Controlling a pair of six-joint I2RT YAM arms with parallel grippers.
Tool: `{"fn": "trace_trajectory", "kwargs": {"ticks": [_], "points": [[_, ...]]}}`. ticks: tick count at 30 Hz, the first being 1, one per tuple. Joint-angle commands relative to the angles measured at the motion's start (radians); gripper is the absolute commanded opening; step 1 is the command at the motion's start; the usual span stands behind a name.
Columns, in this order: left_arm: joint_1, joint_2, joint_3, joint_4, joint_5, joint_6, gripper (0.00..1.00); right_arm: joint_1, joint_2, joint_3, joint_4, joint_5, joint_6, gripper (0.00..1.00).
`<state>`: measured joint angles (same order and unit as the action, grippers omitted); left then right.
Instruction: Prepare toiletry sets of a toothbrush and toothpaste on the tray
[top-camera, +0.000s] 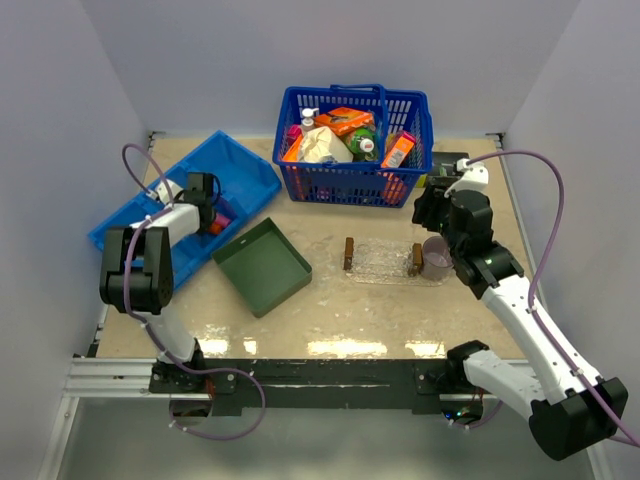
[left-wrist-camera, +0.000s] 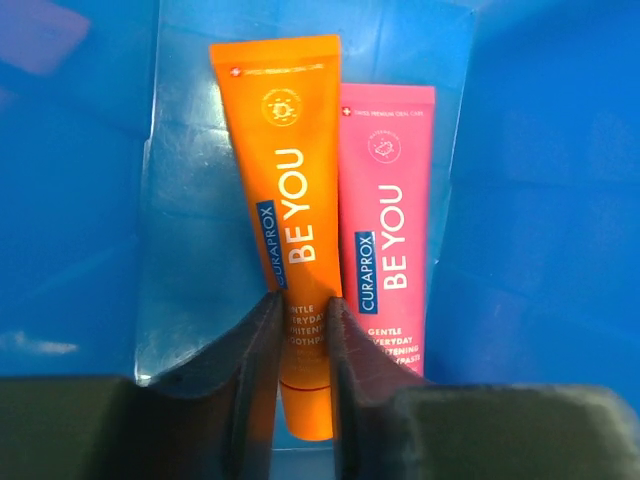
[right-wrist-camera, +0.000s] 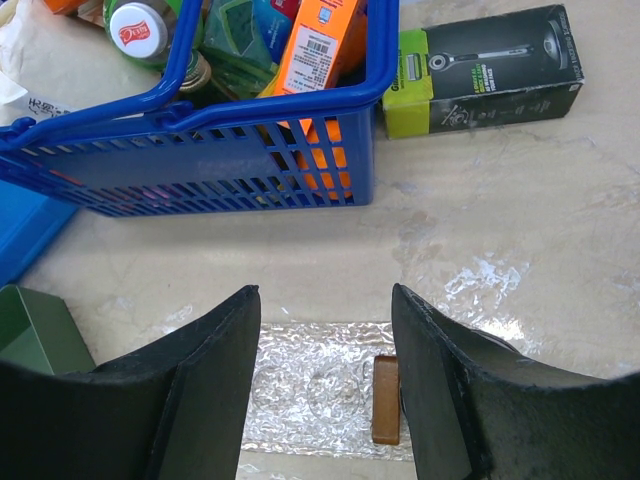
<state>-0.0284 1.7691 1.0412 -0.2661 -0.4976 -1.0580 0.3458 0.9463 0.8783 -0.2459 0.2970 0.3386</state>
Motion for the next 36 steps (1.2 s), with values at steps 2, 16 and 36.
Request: {"fn": "trace_trajectory", "kwargs": {"ticks": [2, 16, 36], "points": [[0.007, -0.023, -0.064, 0.031, 0.001, 0.010, 0.10, -0.002, -0.015, 0.002, 0.033, 0.017, -0.015, 0.59], [0.005, -0.210, -0.023, 0.073, -0.052, 0.222, 0.06, -0.002, -0.006, 0.014, 0.025, 0.011, -0.013, 0.59], [-0.171, -0.465, -0.099, 0.203, -0.061, 0.656, 0.00, -0.001, -0.066, 0.073, 0.022, -0.076, -0.038, 0.57]]}}
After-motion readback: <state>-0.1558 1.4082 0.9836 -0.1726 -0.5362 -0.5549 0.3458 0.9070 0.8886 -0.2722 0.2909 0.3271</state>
